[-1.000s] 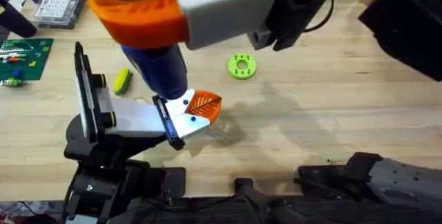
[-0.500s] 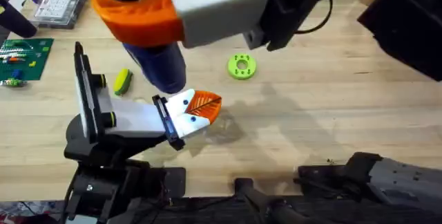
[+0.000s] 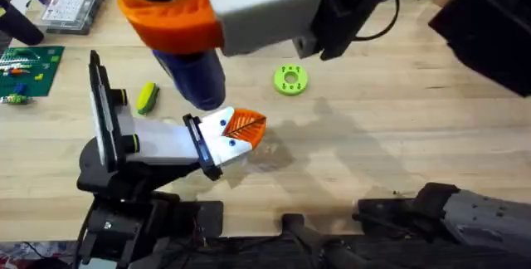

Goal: Pick up the gripper from the table and insert it into the empty holder that is missing its gripper. Then pick up a screw, insert it into the mounting hole, and use the screwdriver to tighten it. Finally, clean up the table by picking up the vegetable and placing it into the bucket.

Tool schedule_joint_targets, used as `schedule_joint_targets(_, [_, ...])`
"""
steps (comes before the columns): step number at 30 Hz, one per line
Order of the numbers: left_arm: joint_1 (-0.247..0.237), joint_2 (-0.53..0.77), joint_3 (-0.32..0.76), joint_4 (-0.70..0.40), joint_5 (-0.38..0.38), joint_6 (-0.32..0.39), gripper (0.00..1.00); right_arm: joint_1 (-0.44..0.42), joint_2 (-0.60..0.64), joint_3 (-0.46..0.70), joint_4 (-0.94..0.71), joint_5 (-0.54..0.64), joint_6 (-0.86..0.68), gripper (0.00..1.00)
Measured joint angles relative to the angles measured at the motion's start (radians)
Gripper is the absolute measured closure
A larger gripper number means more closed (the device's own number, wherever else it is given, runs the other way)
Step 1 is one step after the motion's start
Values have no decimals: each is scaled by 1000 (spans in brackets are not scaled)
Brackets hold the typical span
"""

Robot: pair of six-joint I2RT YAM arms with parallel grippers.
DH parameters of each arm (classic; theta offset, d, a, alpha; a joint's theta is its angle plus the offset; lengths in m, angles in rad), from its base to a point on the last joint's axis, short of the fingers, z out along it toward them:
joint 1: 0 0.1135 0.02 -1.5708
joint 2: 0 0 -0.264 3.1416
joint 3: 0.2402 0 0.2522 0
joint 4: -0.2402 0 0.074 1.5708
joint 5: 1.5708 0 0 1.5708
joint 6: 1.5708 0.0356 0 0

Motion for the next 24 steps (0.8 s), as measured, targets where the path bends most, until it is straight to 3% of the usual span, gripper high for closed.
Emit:
schedule_joint_targets(11, [0, 0, 0, 0, 0, 0, 989, -13, 0, -85, 45, 5, 1, 965])
schedule_joint_targets(24, [0, 0, 0, 0, 0, 0, 989, -13, 0, -97, 51, 29, 5, 965])
